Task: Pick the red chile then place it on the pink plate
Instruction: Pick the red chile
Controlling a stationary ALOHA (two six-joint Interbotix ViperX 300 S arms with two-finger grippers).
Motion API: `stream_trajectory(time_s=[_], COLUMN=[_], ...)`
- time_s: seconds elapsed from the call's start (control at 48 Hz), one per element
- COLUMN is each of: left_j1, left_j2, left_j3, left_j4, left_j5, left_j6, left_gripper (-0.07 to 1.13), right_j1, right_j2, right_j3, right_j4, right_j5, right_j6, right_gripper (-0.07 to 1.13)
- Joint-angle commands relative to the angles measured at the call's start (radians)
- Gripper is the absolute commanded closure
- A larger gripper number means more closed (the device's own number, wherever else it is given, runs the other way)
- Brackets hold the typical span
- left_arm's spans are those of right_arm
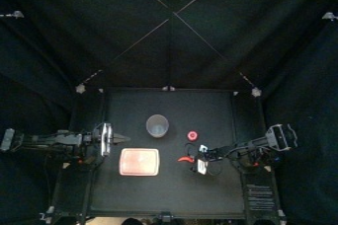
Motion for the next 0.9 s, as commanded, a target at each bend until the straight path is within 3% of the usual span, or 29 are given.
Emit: stream_trajectory(time_s=[0.021,0.667,0.792,0.896], left_j1=[-0.002,-0.006,-0.006,-0.006], left_j2=[0.003,0.003,0.003,0.003], left_j3=[-0.012,-0.011,-0.011,-0.011], left_j4=[0.002,0.006,0.006,0.006], left_j5=[-0.003,-0.003,-0.005,-0.003], left_j6=[0.0,0.002,0.002,0.002], left_gripper=[1.09,1.09,1.09,1.09], right_j1=[-0.026,-0.071,-0.069,-0.067], right_j2=[0.034,0.118,0.149,0.164], right_j3=[-0.04,-0.066,-0.084,-0.101], right_j4=[-0.029,-0.054,-0.06,-0.061], right_j5=[0.014,0.028,0.028,0.028], right_j6=[0.0,0.0,0.0,-0.002], right_gripper=[0.02,0.04,0.1,0.21])
